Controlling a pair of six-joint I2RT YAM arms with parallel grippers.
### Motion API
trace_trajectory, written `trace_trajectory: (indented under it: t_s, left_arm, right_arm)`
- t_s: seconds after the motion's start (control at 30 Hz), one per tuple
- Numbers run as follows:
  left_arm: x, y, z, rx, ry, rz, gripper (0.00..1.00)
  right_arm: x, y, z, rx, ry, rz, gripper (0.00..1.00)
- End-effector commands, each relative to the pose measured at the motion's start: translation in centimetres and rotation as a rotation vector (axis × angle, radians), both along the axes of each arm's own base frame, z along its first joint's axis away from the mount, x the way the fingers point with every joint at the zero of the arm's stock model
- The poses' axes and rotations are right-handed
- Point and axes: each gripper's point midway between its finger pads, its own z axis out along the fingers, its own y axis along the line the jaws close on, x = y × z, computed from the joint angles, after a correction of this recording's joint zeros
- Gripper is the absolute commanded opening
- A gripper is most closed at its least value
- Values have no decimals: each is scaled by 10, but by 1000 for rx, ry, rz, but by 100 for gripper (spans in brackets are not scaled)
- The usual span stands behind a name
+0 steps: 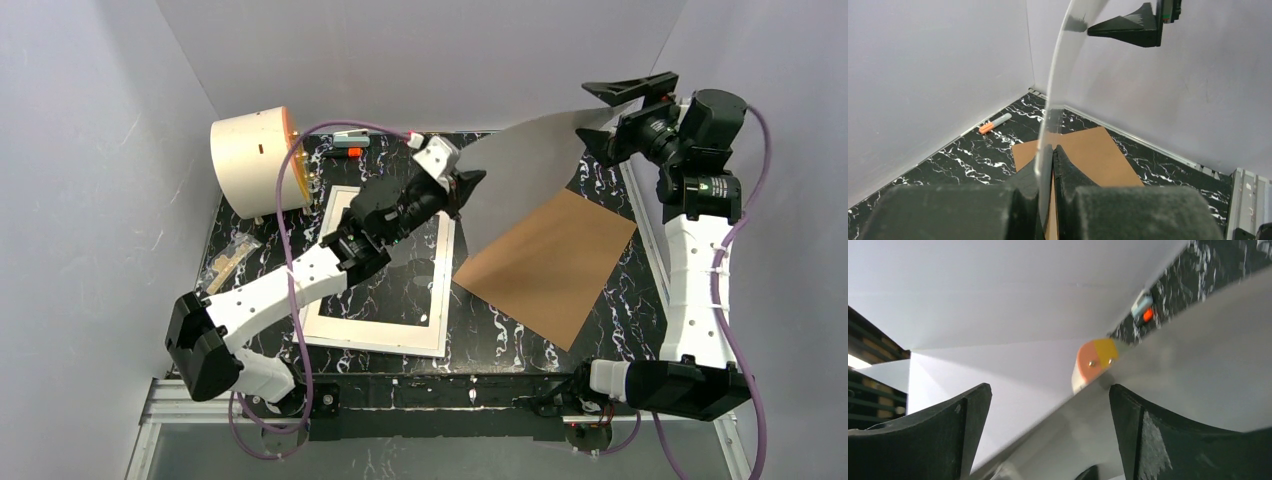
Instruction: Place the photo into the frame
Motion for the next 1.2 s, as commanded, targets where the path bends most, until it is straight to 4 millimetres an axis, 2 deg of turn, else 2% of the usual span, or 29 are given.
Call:
trace_trajectory:
  t_s: [0.0,0.13,0.23,0.43,0.53,0.77,0.87,1.0,1.1,1.17]
  left_arm:
    - [13,12,32,-33,29,-26,0]
    - [30,23,42,-1,85,-48,0]
    - [37,34,54,-1,97,-63,0]
    - [49,50,78,21,113,-89,0]
    - [53,56,88,23,115,-89,0]
    - [64,71,98,0,192,-115,0]
    - [68,75,97,-6,211,-119,0]
    - [75,79,83,16,260,-103,0]
    - [79,79,73,16,285,-103,0]
    - [77,79,75,9,279,-113,0]
  right_arm:
    - [8,-22,63,-258,-358,-99,98]
    - [6,-34,69,-367,-464,-176,99]
    - [-2,-40,88,-463,-599,-222,99]
    - [-7,-45,111,-631,-726,-260,99]
    - [-12,-43,123,-679,-805,-259,99]
    - [-22,-27,136,-786,-959,-180,99]
    - [-23,-34,141,-798,-955,-232,99]
    - [-52,-57,180,-756,-1010,-453,99]
    - [-61,-53,202,-768,-1053,-450,99]
    - [-61,-41,202,-792,-1088,-376,99]
